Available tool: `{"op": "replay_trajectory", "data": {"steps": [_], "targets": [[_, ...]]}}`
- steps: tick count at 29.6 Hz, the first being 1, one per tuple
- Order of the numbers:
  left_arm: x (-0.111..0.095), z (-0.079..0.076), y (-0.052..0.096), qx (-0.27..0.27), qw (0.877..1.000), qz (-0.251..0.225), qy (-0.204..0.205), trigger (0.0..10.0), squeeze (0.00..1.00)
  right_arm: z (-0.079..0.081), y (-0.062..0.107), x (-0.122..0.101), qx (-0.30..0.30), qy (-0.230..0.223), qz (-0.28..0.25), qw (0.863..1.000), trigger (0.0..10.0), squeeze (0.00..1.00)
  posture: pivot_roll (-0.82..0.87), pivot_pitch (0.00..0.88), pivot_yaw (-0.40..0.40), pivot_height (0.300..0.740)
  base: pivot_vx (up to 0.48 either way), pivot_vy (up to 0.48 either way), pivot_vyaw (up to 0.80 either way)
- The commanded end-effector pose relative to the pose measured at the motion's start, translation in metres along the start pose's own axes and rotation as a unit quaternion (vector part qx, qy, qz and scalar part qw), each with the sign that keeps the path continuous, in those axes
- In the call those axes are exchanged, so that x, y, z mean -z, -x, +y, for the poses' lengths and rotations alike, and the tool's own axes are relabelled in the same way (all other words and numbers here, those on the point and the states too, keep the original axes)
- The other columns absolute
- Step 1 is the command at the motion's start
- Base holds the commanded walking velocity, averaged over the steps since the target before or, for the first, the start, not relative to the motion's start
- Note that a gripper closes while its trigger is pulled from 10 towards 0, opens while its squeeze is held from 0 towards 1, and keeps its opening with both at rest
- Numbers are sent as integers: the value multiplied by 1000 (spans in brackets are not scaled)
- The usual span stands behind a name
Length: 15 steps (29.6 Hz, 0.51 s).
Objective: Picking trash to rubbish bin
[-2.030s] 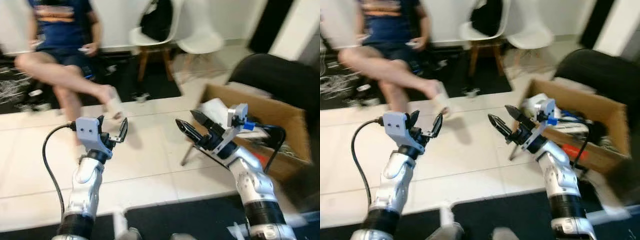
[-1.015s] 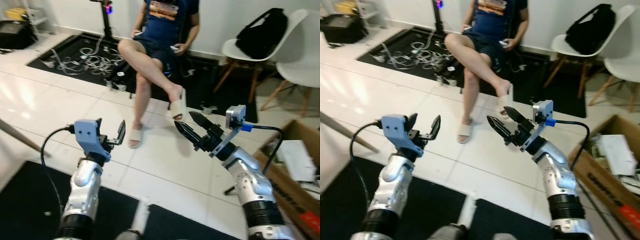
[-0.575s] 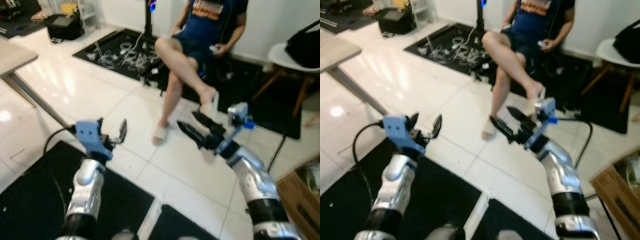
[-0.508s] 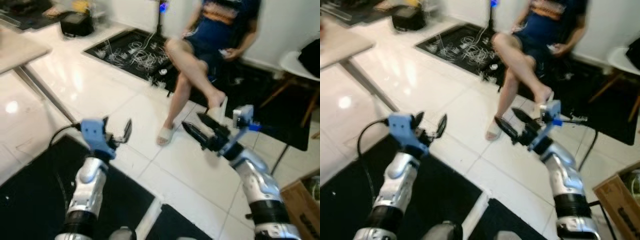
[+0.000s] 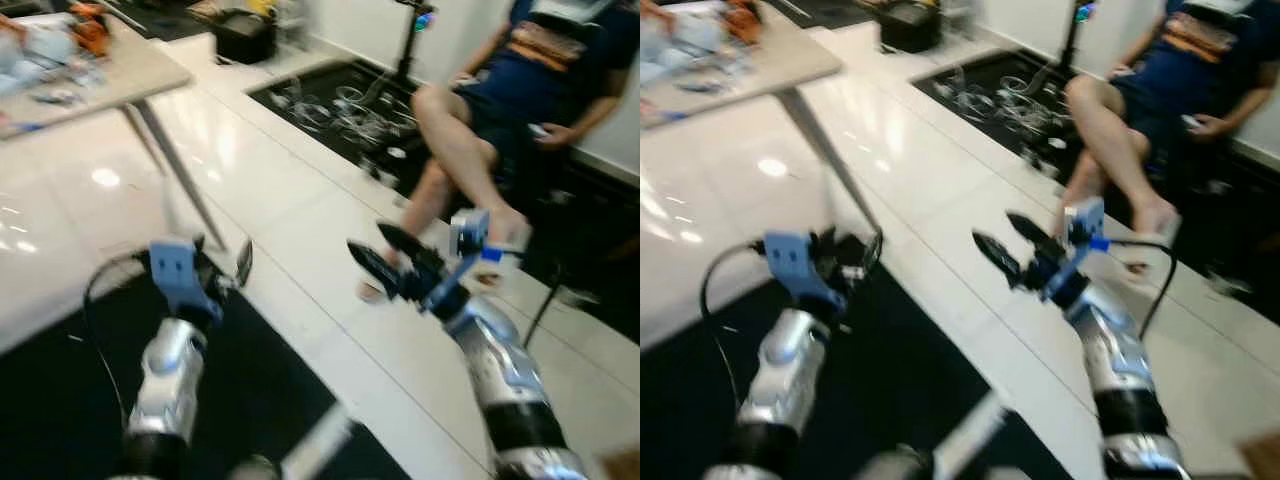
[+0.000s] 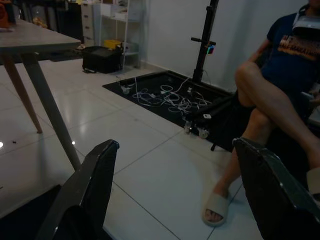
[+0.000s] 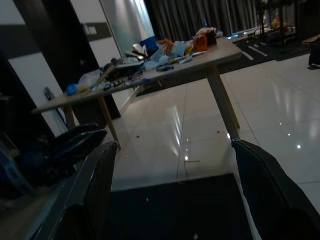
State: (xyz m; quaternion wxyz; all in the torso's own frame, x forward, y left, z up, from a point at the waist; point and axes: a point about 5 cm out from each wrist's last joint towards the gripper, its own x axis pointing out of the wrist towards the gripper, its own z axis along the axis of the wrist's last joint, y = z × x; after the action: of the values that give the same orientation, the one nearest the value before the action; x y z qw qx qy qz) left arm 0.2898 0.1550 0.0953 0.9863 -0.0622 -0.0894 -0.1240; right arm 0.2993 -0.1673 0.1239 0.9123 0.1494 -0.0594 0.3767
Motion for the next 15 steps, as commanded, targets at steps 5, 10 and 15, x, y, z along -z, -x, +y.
{"op": "replay_trajectory", "data": {"steps": [5,10,15], "targets": [[4,2,3,-5,1000,9,1,10000,0,2,-5,0,-6,3,0,1000,10000,0,-60,0,-31,740,0,0,763],[4,2,3,-5,1000,9,1,10000,0,2,-5,-1,-6,3,-1,1000,10000,0,-60,0,-31,740,0,0,763],[4,2,3,-5,1000,10,1,10000,0,2,-5,-1,-7,4,-1,1000,10000,0,-60,0,-31,740,0,0,763]]}}
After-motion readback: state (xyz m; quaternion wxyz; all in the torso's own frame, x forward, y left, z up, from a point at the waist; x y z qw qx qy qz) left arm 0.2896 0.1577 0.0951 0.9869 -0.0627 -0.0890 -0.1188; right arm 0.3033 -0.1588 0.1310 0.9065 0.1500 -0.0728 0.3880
